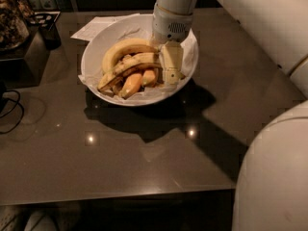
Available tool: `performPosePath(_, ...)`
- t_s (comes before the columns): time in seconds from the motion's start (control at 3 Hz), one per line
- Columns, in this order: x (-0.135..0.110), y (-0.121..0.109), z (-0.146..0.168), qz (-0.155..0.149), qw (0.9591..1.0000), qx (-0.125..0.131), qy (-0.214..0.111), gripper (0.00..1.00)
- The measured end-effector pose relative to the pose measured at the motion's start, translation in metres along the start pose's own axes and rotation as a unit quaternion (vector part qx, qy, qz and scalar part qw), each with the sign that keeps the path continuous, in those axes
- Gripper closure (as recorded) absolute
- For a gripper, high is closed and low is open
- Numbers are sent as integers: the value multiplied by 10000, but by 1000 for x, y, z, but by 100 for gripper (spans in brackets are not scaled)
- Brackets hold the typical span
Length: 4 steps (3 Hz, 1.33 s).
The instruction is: Pick banana from white bowl
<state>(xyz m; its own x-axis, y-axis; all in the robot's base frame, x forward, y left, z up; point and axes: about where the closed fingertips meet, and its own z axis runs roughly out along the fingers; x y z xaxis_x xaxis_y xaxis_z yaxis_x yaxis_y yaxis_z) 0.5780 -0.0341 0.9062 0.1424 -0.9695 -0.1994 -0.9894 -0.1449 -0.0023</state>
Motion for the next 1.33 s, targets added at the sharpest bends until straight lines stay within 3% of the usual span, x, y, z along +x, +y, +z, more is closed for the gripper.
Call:
performPosePath(0.33,0,0,0,0,10000,0,0,0)
performPosePath(0.67,0,0,0,0,10000,0,0,18)
performPosePath(1.0,0,0,0,0,10000,0,0,29)
performPosePath(1.33,0,0,0,0,10000,1,0,24)
